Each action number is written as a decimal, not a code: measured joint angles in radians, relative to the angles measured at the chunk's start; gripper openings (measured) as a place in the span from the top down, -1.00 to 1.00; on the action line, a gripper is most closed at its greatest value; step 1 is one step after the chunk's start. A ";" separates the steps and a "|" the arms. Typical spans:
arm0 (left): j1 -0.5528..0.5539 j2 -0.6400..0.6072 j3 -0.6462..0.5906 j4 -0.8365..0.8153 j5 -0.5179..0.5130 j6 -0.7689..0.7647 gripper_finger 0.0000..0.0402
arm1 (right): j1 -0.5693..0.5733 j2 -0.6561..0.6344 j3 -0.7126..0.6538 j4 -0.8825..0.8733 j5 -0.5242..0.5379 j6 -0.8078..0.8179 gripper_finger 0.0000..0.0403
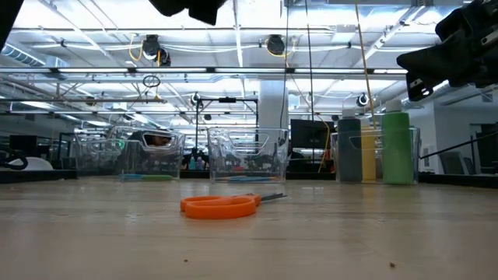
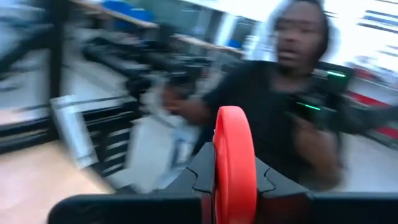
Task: Pick & Place Paint Supplies
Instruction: Put the red scissors into the left transparent bin
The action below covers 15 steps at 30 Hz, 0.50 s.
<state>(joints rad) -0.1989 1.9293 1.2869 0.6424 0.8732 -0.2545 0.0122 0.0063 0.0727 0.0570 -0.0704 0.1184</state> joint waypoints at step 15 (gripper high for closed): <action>-0.102 0.000 0.012 0.065 0.207 -0.150 0.89 | 0.000 0.000 0.000 -0.002 0.001 0.000 1.00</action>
<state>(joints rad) -0.3007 1.9289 1.2990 0.7074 1.0804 -0.4043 0.0124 0.0063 0.0727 0.0555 -0.0696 0.1184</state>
